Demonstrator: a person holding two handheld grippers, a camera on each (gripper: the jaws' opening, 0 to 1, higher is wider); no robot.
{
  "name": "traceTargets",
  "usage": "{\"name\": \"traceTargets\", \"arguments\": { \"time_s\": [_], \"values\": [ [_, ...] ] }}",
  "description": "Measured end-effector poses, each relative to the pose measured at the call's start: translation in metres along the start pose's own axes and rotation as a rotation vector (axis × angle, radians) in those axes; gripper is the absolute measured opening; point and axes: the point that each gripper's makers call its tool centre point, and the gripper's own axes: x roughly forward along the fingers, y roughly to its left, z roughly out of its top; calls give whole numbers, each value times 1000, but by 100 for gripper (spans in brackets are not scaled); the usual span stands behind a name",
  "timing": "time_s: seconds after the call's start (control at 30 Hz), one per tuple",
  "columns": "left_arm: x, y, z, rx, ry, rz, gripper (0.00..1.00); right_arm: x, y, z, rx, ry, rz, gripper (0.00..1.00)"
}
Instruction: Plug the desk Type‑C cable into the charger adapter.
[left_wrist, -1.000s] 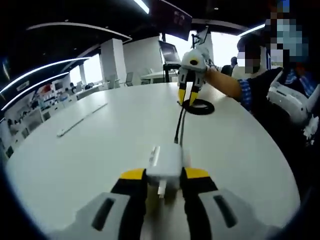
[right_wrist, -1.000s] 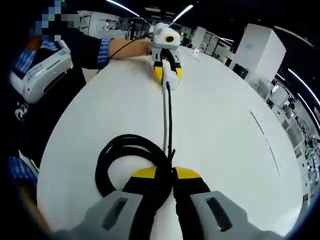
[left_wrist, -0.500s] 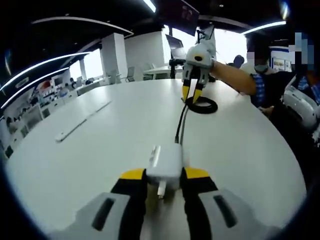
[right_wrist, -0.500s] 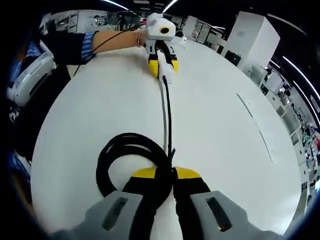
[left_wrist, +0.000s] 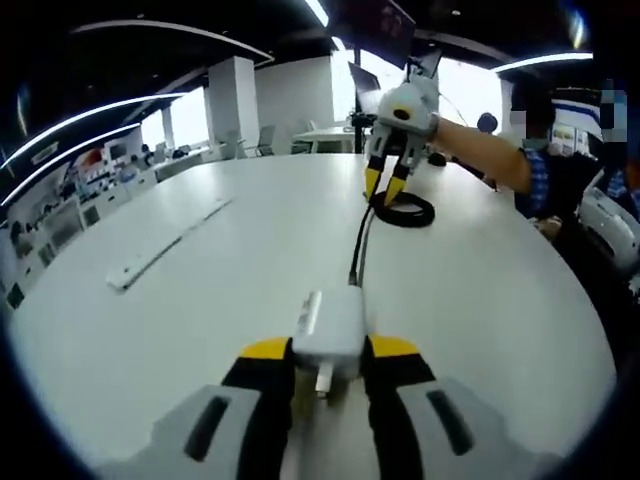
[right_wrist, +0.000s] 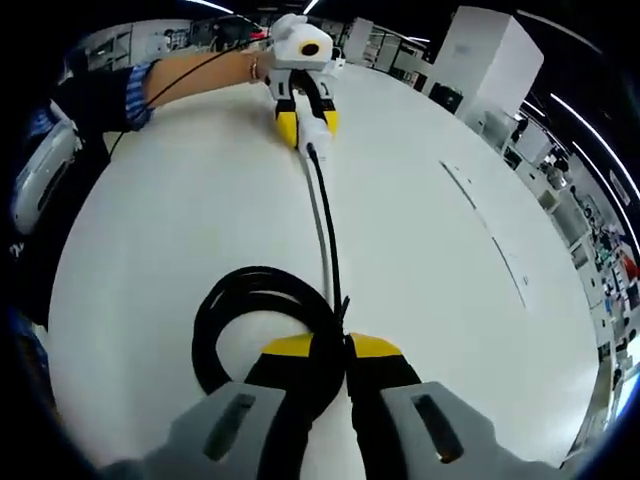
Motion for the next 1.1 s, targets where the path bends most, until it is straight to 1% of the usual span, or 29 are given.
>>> {"name": "traceTargets", "arguments": {
  "time_s": [0.2, 0.33, 0.4, 0.53, 0.7, 0.73, 0.8, 0.83, 0.93, 0.97, 1.03, 1.07, 1.1],
  "values": [
    [7, 5, 2, 8, 15, 7, 27, 0, -16, -7, 26, -15, -45, 11],
    [9, 9, 3, -3, 10, 15, 27, 0, -19, -8, 27, -19, -72, 11],
    [9, 11, 1, -10, 20, 28, 28, 1, -19, -8, 26, -19, -78, 11],
    [7, 15, -1, -18, 26, 54, 32, 1, -18, -8, 18, -21, -99, 11],
    [2, 16, -3, -20, 42, 86, 32, 1, -19, -7, 22, -27, -122, 11],
    [-1, 18, -3, -14, 48, 105, 33, 1, -19, -8, 40, -32, -130, 11],
    [-10, 23, -3, 9, 85, 146, 35, 1, -17, -8, 36, -35, -143, 11],
    [-13, 24, -1, 18, 86, 154, 37, 1, -17, -8, 33, -36, -148, 11],
    [-27, 22, 10, 62, 87, 181, 36, 1, -17, -8, 37, -44, -163, 12],
    [-33, 24, 16, 79, 86, 206, 35, 1, -18, -7, 49, -49, -171, 12],
    [-49, 32, 30, 126, 72, 287, 33, 1, -19, -7, 63, -55, -178, 12],
    [-56, 35, 34, 140, 69, 320, 33, 2, -20, -7, 96, -61, -189, 12],
    [-62, 36, 40, 155, 61, 352, 34, 2, -20, -7, 104, -63, -193, 12]
  ]
}}
